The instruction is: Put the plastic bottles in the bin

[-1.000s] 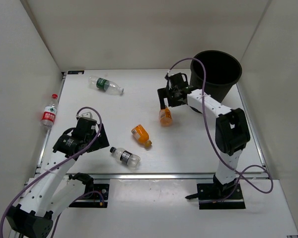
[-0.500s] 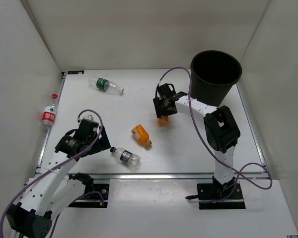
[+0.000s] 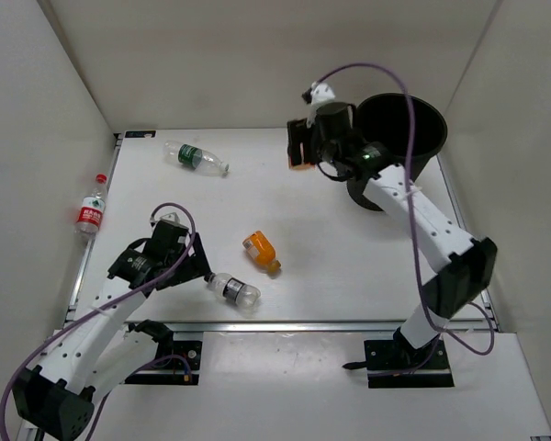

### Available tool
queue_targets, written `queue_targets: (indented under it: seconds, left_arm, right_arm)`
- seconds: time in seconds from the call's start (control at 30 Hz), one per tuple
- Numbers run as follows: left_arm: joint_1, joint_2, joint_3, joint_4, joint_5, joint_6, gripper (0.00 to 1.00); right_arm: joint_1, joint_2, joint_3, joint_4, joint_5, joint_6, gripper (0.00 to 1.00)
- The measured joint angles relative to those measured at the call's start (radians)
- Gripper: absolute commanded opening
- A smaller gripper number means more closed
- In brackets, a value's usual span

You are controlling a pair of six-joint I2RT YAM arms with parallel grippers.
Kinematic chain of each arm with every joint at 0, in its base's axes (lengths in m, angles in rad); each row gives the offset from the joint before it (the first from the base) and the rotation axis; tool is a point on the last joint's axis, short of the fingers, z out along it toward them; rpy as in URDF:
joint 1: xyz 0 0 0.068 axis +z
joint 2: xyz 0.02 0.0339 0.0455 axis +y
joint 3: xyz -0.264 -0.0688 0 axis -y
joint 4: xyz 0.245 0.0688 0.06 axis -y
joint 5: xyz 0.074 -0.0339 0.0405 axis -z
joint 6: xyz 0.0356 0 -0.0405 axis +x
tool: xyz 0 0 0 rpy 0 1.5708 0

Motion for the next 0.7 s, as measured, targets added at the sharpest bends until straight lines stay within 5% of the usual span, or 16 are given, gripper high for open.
queue_targets:
  seconds: [0.13, 0.4, 0.43, 0.57, 0.7]
  left_arm:
    - [-0.033, 0.035, -0.037, 0.055, 0.016, -0.032, 0.98]
    - [-0.142, 0.165, -0.06, 0.193, 0.043, -0.095, 0.99]
    - [-0.146, 0.182, -0.06, 0.206, 0.044, -0.097, 0.99]
    - [-0.15, 0.238, -0.061, 0.249, 0.043, -0.101, 0.98]
    - [-0.153, 0.253, -0.082, 0.303, 0.045, -0.106, 0.95]
  right_arm:
    - [-0.044, -0.1, 0.155, 0.009, 0.04, -0.055, 0.15]
    - [-0.456, -0.117, 0.203, 0.002, 0.026, -0.05, 0.16]
    - [-0.478, -0.105, 0.19, -0.008, 0.02, -0.05, 0.23]
    - [-0.537, -0.022, 0.185, -0.058, -0.019, -0.037, 0.76]
    - [-0.562, 0.011, 0.161, -0.08, -0.042, -0.028, 0.96]
